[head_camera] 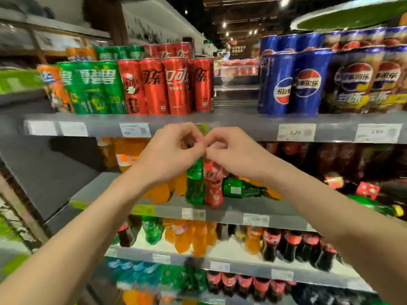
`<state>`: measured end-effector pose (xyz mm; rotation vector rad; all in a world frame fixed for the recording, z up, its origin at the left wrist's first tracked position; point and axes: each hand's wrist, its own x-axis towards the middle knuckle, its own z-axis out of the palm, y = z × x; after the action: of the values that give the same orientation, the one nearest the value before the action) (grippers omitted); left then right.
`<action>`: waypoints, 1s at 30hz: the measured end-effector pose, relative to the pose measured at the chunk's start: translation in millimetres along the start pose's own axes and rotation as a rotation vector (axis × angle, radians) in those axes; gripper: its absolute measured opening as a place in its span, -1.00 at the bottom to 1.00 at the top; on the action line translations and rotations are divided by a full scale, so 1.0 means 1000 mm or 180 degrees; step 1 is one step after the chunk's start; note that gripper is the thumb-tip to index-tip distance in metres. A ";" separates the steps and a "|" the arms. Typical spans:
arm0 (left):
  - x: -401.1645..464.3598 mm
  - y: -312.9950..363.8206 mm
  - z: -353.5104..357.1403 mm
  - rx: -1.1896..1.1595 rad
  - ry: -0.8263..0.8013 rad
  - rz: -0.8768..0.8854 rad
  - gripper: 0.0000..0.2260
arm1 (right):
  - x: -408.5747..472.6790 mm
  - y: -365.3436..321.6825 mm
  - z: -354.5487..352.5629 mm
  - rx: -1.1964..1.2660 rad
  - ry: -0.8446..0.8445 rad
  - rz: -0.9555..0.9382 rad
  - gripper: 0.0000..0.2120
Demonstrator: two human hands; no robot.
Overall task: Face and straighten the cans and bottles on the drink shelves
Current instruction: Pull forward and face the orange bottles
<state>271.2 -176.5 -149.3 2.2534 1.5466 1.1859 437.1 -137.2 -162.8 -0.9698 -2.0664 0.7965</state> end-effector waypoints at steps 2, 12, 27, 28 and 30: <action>-0.010 -0.019 -0.011 -0.0034 -0.0107 -0.0125 -0.85 | 0.005 -0.003 0.017 -0.0065 -0.0124 -0.0035 -0.90; -0.015 -0.141 -0.021 -0.0189 -0.0497 -0.0276 -0.91 | 0.056 0.014 0.101 -0.0404 -0.0548 0.0177 -0.88; -0.030 -0.310 0.027 -0.0894 0.0614 0.0240 -0.78 | 0.113 0.110 0.258 -0.0098 0.0797 -0.0536 -0.94; -0.034 -0.314 0.035 -0.0899 0.0676 0.0337 -0.78 | 0.109 0.118 0.266 -0.0146 0.0937 -0.0612 -0.93; -0.037 -0.323 0.048 -0.0854 0.0698 0.0434 -0.78 | 0.105 0.134 0.278 -0.0195 0.1101 -0.0635 -0.89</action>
<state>67.2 -48.7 -372.8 2.1377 1.2239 1.6188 217.0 -43.3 -384.3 -0.8502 -1.8564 0.4300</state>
